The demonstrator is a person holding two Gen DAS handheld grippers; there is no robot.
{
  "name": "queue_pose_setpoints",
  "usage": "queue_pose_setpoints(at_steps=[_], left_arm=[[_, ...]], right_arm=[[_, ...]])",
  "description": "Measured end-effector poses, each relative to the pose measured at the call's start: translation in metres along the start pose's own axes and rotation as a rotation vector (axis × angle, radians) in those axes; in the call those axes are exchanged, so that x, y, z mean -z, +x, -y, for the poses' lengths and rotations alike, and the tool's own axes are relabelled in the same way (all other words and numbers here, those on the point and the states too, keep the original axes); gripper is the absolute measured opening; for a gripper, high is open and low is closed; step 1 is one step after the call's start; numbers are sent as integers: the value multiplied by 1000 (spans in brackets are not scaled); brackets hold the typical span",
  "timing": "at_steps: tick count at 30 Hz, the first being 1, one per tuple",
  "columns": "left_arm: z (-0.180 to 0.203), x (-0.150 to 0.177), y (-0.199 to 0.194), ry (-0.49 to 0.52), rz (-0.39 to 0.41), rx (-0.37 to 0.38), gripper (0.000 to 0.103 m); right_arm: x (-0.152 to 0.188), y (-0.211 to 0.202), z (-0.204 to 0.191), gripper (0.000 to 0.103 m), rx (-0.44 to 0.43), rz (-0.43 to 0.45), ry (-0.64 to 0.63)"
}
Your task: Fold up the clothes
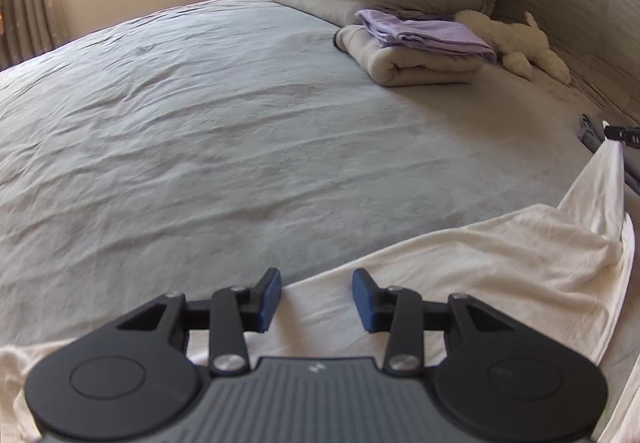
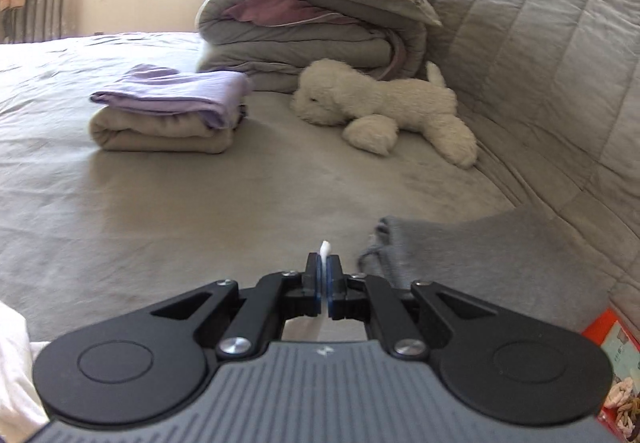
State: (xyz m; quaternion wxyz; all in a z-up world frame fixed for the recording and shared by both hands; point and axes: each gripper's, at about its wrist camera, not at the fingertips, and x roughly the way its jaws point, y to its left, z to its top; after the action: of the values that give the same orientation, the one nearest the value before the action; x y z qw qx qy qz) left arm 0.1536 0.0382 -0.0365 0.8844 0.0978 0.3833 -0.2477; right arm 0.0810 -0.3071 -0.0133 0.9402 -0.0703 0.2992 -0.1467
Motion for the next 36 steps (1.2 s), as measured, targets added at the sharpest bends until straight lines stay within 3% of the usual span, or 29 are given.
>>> queue_pose_setpoints(at_steps=[3, 8, 13, 18, 20, 24, 28, 30, 31, 32, 35, 36], left_arm=[[6, -5, 5, 33, -13, 21, 33], [18, -5, 7, 68, -18, 43, 1], [31, 4, -1, 81, 85, -42, 0], [29, 3, -11, 30, 197, -129, 0], [28, 0, -8, 15, 194, -150, 0], [26, 1, 13, -6, 113, -164, 1], [33, 1, 18, 24, 100, -196, 5], [33, -1, 13, 11, 91, -197, 19], [33, -2, 9, 1, 93, -189, 38], [33, -3, 3, -9, 101, -170, 45], [37, -2, -14, -23, 113, -106, 45], [39, 0, -19, -24, 113, -85, 45]], right_arm=[[3, 4, 9, 4, 8, -5, 10], [7, 11, 21, 4, 4, -20, 39], [10, 13, 26, 4, 10, -8, 45], [3, 12, 27, 4, 11, 20, 51], [0, 14, 26, 4, 9, 25, 54], [-2, 27, 19, 4, -8, 15, 46], [-2, 51, 12, 4, -82, -56, 53], [-3, 58, 12, 8, -97, -85, 61], [-5, 59, 13, 12, -101, -96, 65], [-8, 58, 16, 12, -102, -97, 71], [-14, 41, 26, 18, -113, -77, 111], [-15, 35, 31, 26, -117, -71, 128]])
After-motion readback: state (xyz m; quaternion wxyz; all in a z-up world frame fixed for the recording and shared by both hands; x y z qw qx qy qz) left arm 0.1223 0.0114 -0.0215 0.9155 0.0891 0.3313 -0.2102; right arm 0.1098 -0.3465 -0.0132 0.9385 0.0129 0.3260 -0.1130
